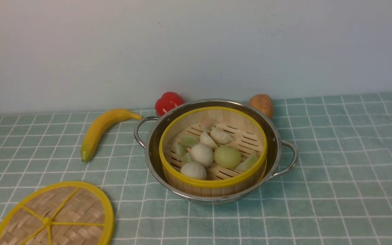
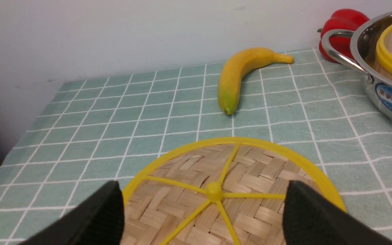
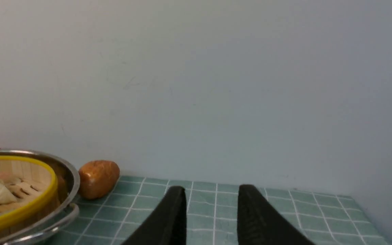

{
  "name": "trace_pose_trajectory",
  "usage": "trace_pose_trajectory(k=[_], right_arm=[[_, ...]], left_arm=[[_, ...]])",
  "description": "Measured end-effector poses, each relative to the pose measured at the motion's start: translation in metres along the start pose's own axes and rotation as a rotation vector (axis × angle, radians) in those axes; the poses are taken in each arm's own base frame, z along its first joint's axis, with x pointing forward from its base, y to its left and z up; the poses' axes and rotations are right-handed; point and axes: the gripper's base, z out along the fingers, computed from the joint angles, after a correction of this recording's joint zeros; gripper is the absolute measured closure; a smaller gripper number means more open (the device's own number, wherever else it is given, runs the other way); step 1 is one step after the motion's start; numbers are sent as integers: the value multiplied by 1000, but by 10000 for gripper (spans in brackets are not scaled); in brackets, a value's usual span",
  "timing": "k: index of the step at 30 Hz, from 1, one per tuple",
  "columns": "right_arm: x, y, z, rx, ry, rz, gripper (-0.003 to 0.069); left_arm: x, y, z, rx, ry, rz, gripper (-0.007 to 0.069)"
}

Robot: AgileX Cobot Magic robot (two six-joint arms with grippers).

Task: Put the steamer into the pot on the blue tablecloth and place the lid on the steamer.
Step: 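Grasp the bamboo steamer lid lying on the table by its centre knob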

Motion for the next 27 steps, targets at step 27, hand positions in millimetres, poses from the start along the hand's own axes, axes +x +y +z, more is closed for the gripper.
trace_pose_trajectory(k=[27], right_arm=[[26,-2,-1,27,199,64,419]], left_arm=[[0,0,0,0,0,0,46]])
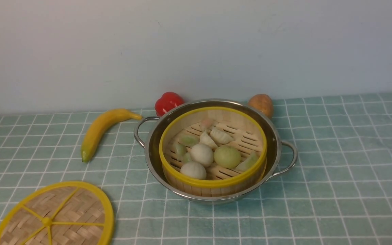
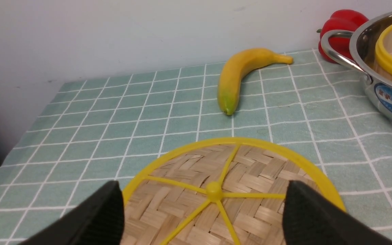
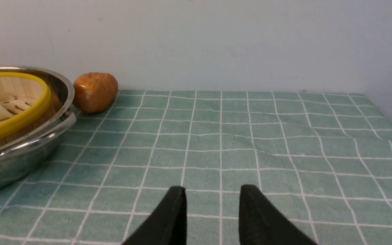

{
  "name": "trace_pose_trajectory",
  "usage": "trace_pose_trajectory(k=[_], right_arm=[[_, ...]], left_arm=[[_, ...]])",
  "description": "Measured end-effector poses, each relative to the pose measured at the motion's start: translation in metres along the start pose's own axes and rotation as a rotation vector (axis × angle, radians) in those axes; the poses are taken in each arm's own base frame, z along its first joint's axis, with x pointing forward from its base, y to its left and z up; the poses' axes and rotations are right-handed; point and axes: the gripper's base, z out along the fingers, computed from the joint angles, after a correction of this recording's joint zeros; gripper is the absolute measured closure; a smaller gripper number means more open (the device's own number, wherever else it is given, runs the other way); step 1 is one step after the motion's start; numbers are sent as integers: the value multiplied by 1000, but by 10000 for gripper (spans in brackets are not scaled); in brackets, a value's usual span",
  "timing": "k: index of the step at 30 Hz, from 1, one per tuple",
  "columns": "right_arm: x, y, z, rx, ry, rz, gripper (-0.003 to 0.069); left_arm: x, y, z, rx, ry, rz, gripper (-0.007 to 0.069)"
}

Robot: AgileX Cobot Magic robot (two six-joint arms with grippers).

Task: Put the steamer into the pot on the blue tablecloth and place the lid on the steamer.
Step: 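Grasp the bamboo steamer lid lying on the table by its centre knob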

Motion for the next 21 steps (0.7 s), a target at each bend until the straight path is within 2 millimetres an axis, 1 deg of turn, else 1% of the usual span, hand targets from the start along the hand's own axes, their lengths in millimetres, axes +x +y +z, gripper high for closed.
trace_pose_trajectory(k=[21], right_arm=[[0,0,0,-2,0,0,417]], left_arm=[[0,0,0,0,0,0,46]])
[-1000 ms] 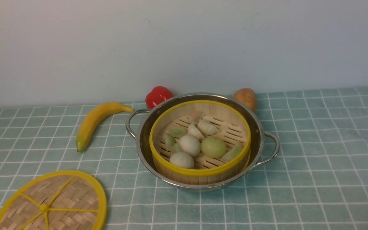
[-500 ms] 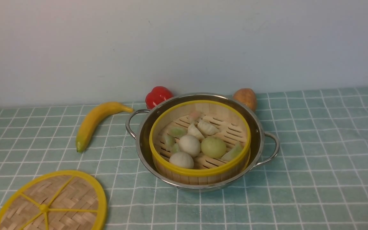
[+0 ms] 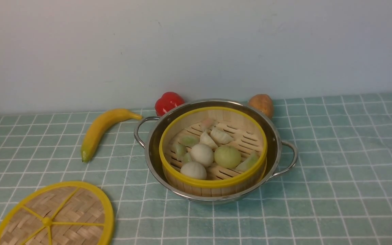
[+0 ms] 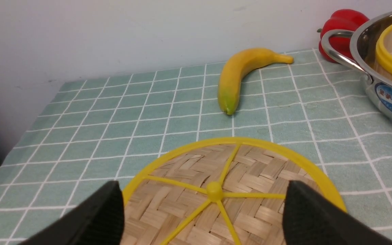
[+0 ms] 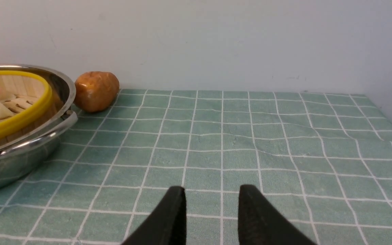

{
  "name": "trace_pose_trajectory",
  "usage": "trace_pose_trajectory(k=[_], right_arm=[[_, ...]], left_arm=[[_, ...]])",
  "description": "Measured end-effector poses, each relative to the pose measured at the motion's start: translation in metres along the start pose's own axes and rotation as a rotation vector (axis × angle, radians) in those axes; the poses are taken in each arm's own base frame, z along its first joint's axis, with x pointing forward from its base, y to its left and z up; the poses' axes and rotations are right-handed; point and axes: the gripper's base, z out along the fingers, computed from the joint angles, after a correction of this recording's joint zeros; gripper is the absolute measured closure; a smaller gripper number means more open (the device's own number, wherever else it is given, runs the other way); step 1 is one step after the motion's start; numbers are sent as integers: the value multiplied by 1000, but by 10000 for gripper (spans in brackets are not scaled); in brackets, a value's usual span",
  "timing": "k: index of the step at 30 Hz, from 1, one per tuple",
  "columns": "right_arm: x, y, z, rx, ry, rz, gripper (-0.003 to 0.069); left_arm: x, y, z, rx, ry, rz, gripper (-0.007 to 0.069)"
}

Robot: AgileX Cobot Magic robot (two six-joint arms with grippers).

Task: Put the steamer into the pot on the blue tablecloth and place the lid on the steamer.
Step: 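Grasp the bamboo steamer lid lying on the table by its centre knob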

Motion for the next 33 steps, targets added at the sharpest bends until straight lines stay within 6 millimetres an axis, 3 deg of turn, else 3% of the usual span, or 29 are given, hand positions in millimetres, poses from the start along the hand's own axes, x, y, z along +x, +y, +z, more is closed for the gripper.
trace_pose_trajectory(k=[9,21,27,33], right_arm=[[0,0,0,0,0,1,417],[0,0,0,0,1,2,417],[0,0,0,-1,1,3,417],[0,0,0,-1,1,3,417]], left_arm=[[-3,0,0,-1,-33,-13,46],[-47,13,-14,-10,-569,-474,46],[-52,12,-16,32,-575,-567,46],[-81,12,-32,58,-532,-496,46]])
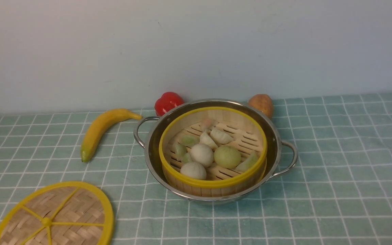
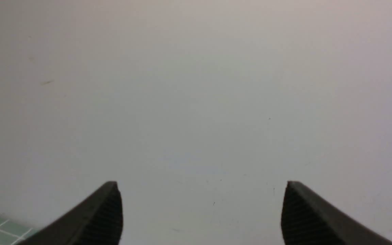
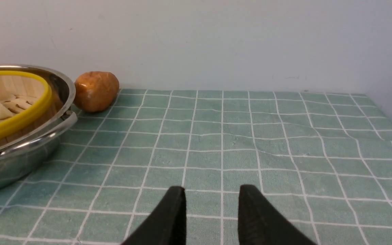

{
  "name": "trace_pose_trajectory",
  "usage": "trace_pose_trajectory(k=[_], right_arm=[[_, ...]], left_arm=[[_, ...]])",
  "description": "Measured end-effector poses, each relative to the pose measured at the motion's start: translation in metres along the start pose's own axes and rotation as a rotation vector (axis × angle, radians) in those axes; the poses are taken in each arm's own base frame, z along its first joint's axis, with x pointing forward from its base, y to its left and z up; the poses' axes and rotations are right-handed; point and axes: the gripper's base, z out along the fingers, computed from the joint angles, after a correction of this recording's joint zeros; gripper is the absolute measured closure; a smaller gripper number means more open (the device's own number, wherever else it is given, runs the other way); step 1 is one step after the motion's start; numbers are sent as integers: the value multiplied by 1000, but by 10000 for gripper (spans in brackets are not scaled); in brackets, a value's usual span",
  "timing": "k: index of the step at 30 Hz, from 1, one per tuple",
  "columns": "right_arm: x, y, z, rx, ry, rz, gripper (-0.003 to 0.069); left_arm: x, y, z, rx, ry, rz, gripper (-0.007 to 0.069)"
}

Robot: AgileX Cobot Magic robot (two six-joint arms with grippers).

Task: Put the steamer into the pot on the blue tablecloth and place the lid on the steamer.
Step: 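Grasp the bamboo steamer lid lying on the table by its centre knob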

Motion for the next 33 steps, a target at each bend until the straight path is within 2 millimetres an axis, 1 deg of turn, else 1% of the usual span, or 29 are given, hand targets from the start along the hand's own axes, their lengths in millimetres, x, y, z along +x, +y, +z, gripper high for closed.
trace_pose_trajectory(k=[1,4,8,14,18,22,23,25,26,31,33], right_arm=[[0,0,0,0,0,0,417],[0,0,0,0,0,0,417],[0,0,0,0,0,0,417],[0,0,0,0,0,0,417],[0,0,0,0,0,0,417],[0,0,0,0,0,0,417],[0,0,0,0,0,0,417],[0,0,0,0,-1,0,417],[0,0,0,0,0,0,417],[0,0,0,0,0,0,417],[0,0,0,0,0,0,417]], left_arm=[[-9,-4,1,-1,21,17,46],[-23,-10,5,-7,58,27,46],[-29,-13,12,-32,159,24,46],[-23,-12,16,-55,239,41,46],[-19,-9,17,-73,296,114,46],[-5,-3,17,-114,477,190,46],[3,0,17,-131,581,219,46],[9,2,19,-141,674,243,46],[10,1,23,-140,728,260,46],[0,-6,44,-92,862,345,46],[-2,-7,49,-74,888,366,46]])
